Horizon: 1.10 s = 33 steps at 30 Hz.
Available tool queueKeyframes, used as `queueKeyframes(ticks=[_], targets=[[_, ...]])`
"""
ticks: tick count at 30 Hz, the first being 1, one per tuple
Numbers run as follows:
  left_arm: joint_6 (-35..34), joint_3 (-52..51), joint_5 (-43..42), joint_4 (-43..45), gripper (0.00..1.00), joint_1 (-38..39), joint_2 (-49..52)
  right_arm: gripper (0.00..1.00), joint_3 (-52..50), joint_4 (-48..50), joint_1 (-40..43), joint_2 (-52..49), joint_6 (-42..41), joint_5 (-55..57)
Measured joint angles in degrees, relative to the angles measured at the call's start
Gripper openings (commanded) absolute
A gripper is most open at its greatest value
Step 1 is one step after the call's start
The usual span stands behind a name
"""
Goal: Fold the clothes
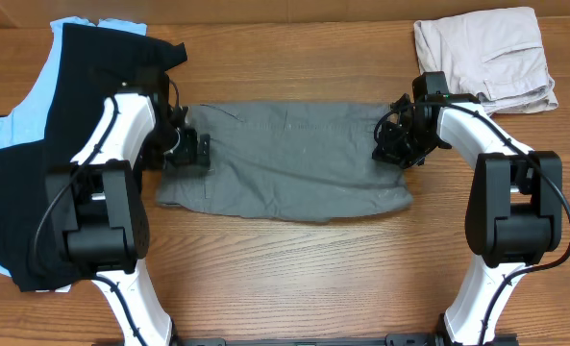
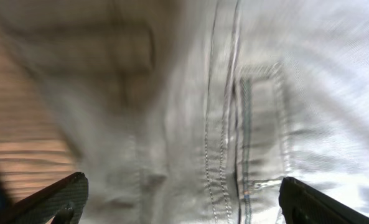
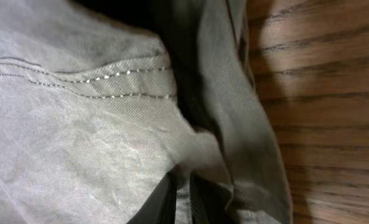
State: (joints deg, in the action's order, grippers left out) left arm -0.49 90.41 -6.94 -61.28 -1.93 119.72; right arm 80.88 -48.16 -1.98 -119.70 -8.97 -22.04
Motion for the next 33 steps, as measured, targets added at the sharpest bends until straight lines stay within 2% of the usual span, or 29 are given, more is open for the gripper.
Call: queueKeyframes(ticks=[10,17,20,23,28,29,31,33], targets=[[-2.56,1.44,6.71,1.77,1.0,-0.48,0.09,0.13,0.0,-0.02,0.0,0.0,-0.02,0.11],[-2.58,-3.15,7.43,7.19,1.0,-0.74,0.13,0.13,0.0,-0.35,0.0,0.0,0.0,0.17],[-2.6,-4.66,6.62,9.81,0.97,-0.74,0.13,0.13,0.0,-0.46,0.0,0.02,0.02,0.2],[-2.84,-6.01,5.2,11.93,0.86,-0.74,0.13,0.13,0.0,-0.44,0.0,0.02,0.02,0.2],[-3.48,-8.22,4.11,16.79,0.79,-0.74,-0.55,0.14,0.0,-0.48,0.0,0.02,0.0,0.26],[-3.63,-9.01,4.13,17.92,0.74,-0.74,-0.9,0.14,0.0,-0.46,-0.02,0.02,0.02,0.28],[-4.11,-10.93,4.2,20.83,0.61,-0.74,-1.81,0.13,0.0,-0.48,-0.04,0.04,0.0,0.42],[-4.5,-12.7,4.13,23.74,0.34,-0.74,-2.62,0.14,0.0,-0.44,-0.07,0.07,0.0,0.55]])
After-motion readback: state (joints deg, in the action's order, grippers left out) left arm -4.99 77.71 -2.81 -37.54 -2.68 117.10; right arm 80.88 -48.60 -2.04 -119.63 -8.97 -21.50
